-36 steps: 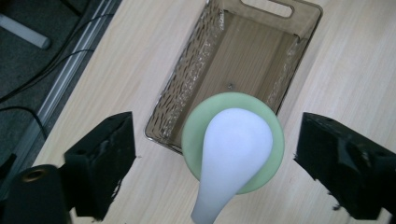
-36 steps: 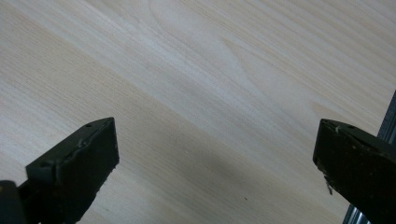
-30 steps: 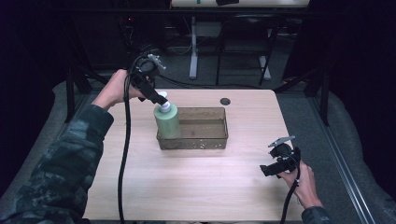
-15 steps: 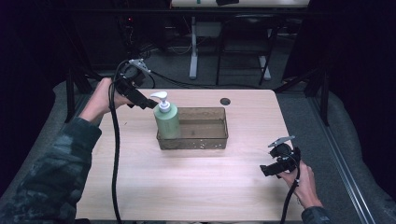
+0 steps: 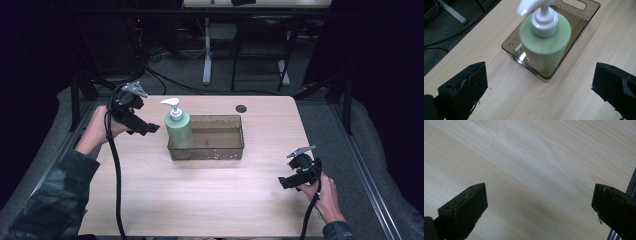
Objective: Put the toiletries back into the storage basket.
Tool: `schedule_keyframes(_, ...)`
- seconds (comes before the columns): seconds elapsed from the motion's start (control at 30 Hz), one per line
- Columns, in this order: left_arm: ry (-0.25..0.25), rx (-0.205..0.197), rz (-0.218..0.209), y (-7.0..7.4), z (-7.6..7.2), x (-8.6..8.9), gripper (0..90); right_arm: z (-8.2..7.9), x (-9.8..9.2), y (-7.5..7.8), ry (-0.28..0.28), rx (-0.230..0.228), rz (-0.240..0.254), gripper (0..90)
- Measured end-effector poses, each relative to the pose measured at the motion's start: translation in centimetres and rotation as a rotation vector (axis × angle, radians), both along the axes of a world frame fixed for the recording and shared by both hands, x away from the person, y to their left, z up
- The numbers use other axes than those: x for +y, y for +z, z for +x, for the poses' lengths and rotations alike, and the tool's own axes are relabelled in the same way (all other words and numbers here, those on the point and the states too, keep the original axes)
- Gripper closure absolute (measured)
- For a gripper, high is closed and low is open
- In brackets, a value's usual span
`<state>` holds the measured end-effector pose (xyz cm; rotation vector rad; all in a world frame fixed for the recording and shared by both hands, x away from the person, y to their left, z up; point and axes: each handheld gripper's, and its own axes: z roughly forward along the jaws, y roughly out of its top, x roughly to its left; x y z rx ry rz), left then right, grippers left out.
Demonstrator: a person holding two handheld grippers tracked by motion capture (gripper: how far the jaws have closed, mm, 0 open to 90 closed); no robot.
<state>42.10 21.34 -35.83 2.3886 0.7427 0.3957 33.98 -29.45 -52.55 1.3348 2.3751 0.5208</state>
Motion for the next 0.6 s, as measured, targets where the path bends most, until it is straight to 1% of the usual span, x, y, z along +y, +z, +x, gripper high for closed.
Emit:
schedule_keyframes(0.07,0.012,0.004,-0.001,-0.8,-0.5,0.4,0.0,0.0,0.0,0.0,0.000,-0.001,0.001,0.0)
schedule_keyframes(0.13,0.024,0.014,-0.016,-1.5,-0.8,0.8,0.0,0.0,0.0,0.0,0.001,0.000,0.000,0.0)
schedule_keyframes(0.17,0.024,0.014,-0.016,-1.5,-0.8,0.8,0.0,0.0,0.0,0.0,0.001,-0.001,0.000,0.0)
schedule_keyframes(0.2,0.038,0.018,-0.006,-2.4,-1.2,1.1,0.0,0.0,0.0,0.0,0.002,0.000,-0.001,0.0)
schedule_keyframes(0.23,0.038,0.018,-0.006,-2.4,-1.2,1.1,0.0,0.0,0.0,0.0,0.000,0.001,0.001,0.0)
schedule_keyframes(0.27,0.046,0.027,-0.015,-3.2,-1.5,1.4,0.0,0.0,0.0,0.0,-0.001,0.001,0.001,0.0)
schedule_keyframes(0.37,0.067,0.039,-0.003,-4.7,-2.0,1.8,0.0,0.0,0.1,0.0,0.000,0.002,0.002,0.0)
schedule_keyframes(0.43,0.075,0.059,-0.009,-5.6,-2.2,2.1,0.0,0.0,0.0,-0.1,0.001,0.003,0.000,0.0)
schedule_keyframes(0.47,0.080,0.065,-0.005,-6.1,-2.3,2.2,0.0,0.0,0.0,-0.1,0.002,0.003,0.000,0.0)
schedule_keyframes(0.5,0.080,0.065,-0.005,-6.1,-2.3,2.2,0.0,0.0,0.0,-0.1,0.002,0.003,0.000,0.0)
schedule_keyframes(0.53,0.099,0.064,-0.003,-7.1,-2.6,2.4,0.0,0.0,0.1,-0.1,0.000,0.005,0.002,0.0)
schedule_keyframes(0.6,0.106,0.080,-0.012,-8.0,-2.6,2.6,0.0,0.0,0.1,-0.1,0.000,0.006,0.001,0.0)
